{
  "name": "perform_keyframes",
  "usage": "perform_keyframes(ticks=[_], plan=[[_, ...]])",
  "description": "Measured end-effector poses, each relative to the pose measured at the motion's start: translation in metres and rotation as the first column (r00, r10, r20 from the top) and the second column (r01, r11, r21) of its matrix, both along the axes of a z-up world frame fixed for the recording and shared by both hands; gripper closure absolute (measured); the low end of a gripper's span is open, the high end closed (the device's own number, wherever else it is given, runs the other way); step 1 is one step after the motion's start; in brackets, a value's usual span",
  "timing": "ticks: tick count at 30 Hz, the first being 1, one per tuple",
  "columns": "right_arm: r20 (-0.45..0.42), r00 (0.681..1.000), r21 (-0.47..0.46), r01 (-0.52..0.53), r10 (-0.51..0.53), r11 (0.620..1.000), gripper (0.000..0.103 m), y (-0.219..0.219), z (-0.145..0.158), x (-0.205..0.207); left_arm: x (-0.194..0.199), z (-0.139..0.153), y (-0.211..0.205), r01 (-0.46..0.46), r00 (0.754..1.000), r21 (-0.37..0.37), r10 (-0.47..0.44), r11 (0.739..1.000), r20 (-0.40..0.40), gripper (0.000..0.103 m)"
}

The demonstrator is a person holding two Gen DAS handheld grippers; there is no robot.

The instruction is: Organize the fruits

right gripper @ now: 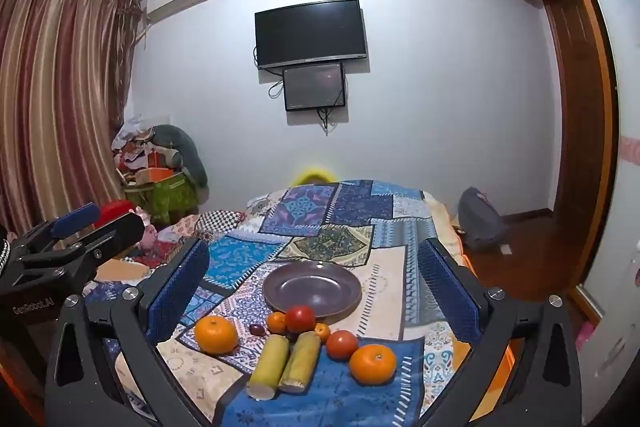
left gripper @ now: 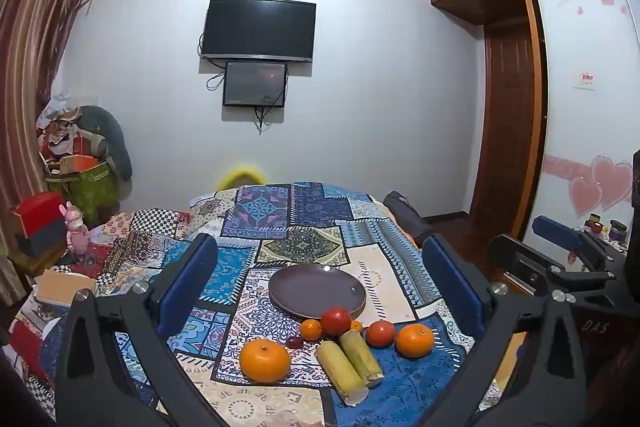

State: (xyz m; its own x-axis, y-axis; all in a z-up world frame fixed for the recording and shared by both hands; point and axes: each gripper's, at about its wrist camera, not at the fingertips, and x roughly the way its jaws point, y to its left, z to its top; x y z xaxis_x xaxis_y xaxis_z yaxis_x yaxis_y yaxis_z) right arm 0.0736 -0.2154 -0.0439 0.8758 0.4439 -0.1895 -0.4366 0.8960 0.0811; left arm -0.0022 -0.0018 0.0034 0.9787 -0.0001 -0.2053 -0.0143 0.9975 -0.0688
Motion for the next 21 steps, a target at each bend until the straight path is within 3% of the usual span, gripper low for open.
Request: perform_keyframes(ticks=[21], plan=[[0.031,0.999,0.004,0.008,-0.008,1.000,0.000,0.0008,0.0011,-0.0055,-0.0003,0.0010,-0.0010,0.001,1.000,-0.005,-0.001,1.000,-0.001,0.000]])
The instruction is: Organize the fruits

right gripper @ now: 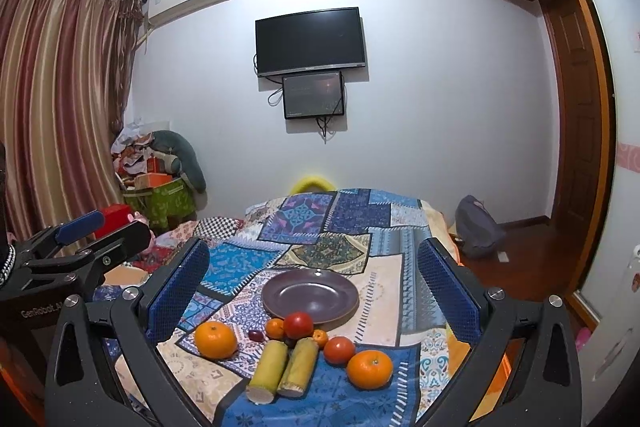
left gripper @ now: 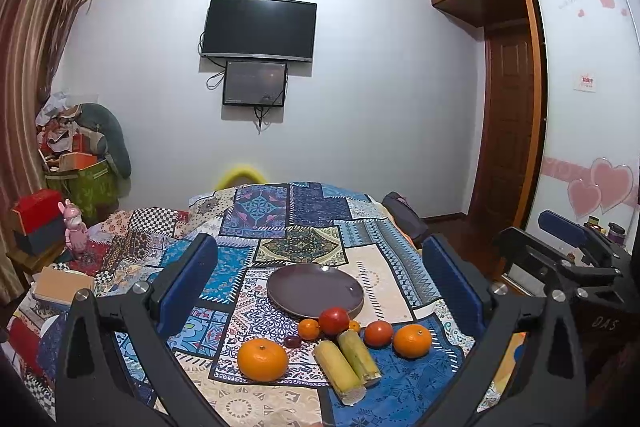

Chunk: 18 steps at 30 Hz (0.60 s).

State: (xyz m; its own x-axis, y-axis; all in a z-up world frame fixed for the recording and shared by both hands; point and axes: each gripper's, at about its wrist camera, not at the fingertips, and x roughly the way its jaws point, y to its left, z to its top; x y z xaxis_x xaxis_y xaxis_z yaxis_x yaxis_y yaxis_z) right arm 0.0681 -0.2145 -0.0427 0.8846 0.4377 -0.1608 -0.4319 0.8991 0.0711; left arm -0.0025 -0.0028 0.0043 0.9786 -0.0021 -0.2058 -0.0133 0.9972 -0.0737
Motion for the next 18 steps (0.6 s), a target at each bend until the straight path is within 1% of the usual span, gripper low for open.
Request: perform_keyframes(ticks=[18], plan=[[0.012,1.000,0.002,-0.003,0.003,1.000,0.000,0.0012,-0.0018,-0.0016,0.0028,-0.0028,0.0027,-0.004,1.000,-0.010,0.003,1.000,-0.004,0.000]])
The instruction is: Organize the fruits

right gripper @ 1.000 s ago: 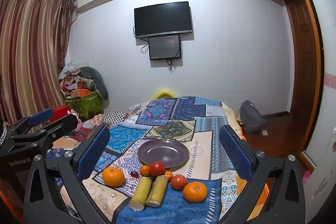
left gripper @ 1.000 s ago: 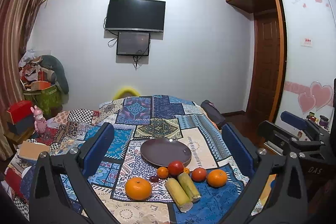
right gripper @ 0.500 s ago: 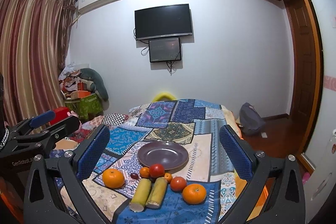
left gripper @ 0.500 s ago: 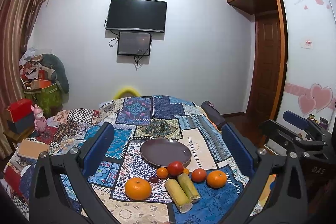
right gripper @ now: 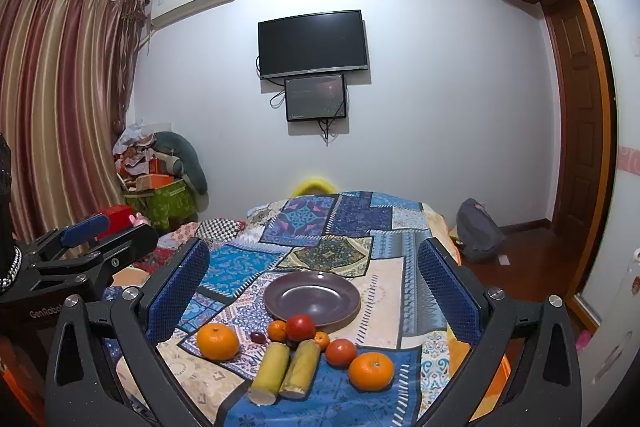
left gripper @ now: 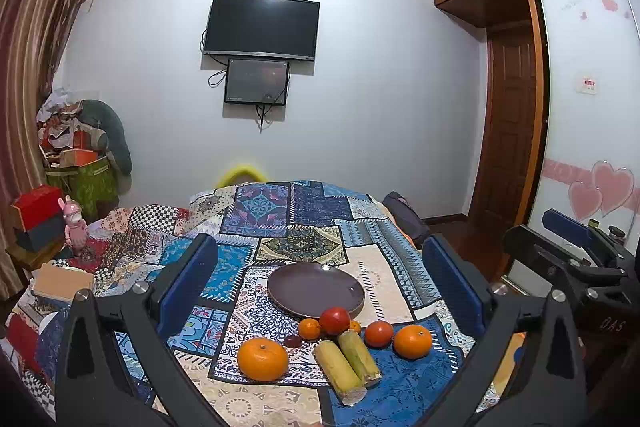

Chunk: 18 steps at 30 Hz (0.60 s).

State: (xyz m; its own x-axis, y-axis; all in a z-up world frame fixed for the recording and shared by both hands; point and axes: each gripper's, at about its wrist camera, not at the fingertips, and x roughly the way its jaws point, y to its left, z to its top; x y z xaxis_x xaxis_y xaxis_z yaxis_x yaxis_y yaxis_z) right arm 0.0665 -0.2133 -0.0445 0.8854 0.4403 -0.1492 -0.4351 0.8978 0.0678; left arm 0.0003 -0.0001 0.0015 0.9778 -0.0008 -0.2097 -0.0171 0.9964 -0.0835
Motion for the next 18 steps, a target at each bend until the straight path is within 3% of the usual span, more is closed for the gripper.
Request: perform_keyframes(ticks=[18], plan=[[-0.008,1.000,0.001,0.000,0.000,1.000,0.000,0.0004,-0.0019,0.0004,0.0015,-0.0006,0.0002,-0.001,1.000,-0.004,0.001,1.000,-0.002,0.000]])
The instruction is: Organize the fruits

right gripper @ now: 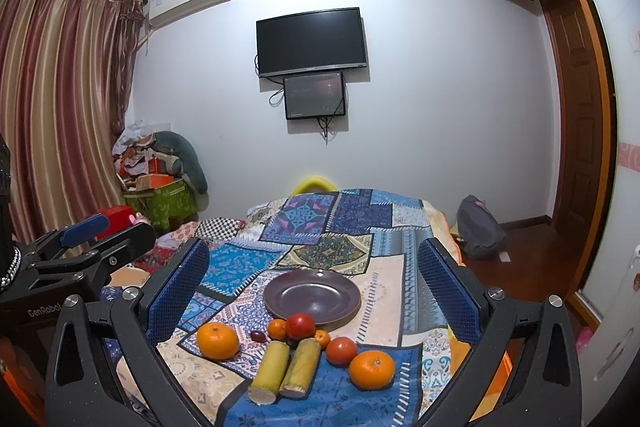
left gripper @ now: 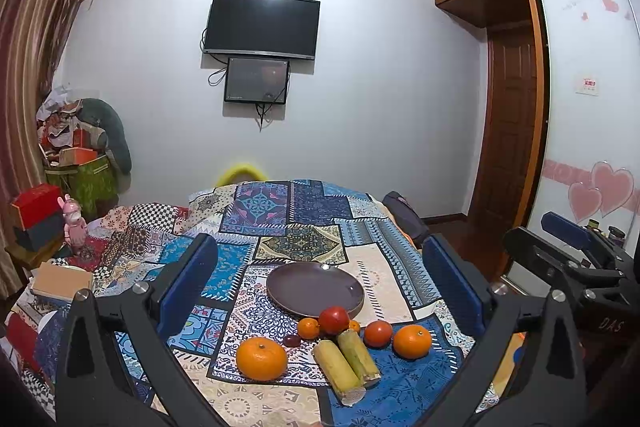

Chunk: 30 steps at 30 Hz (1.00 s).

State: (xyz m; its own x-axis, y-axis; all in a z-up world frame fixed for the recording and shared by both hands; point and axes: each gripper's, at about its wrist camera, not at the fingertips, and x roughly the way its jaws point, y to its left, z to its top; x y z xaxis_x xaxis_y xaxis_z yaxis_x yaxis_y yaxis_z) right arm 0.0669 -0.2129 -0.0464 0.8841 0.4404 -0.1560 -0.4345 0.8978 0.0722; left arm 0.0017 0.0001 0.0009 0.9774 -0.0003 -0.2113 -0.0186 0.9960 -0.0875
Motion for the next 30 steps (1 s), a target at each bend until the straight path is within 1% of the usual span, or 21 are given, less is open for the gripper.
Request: perform_keyframes(ticks=[11,21,23,24,26,28,30], plan=[[-0.004,1.000,0.001,0.000,0.000,1.000,0.000,0.000,-0.001,0.000,0.002,-0.002,0.000,-0.006,1.000,0.004,0.006,1.000,0.000,0.000],[-0.051,0.999,-0.013,-0.019,0.018,1.000,0.000,0.001,-0.011,0.009,0.012,-0.010,-0.002,-0.041,0.999,0.020,0.042,0.999,-0.022,0.000],[-0.066,0.998,-0.014,-0.023,0.022,1.000,0.002,0.000,-0.014,0.012,0.015,-0.013,-0.003,-0.041,0.999,0.021,0.042,0.999,-0.034,0.004],[-0.074,0.997,-0.016,-0.025,0.024,1.000,0.005,0.000,-0.016,0.013,0.017,-0.015,-0.003,-0.042,0.998,0.023,0.043,0.999,-0.042,0.006],[-0.097,0.995,-0.019,-0.032,0.030,0.999,0.010,-0.001,-0.019,0.018,0.022,-0.018,-0.004,-0.039,0.997,0.029,0.041,0.999,-0.063,0.017],[-0.130,0.991,-0.017,-0.043,0.041,0.999,0.015,-0.003,-0.024,0.024,0.029,-0.022,-0.005,-0.032,0.995,0.033,0.035,0.999,-0.092,0.021],[-0.166,0.985,-0.015,-0.057,0.053,0.998,0.022,-0.004,-0.030,0.030,0.035,-0.028,-0.005,-0.033,0.992,0.034,0.037,0.999,-0.117,0.026]])
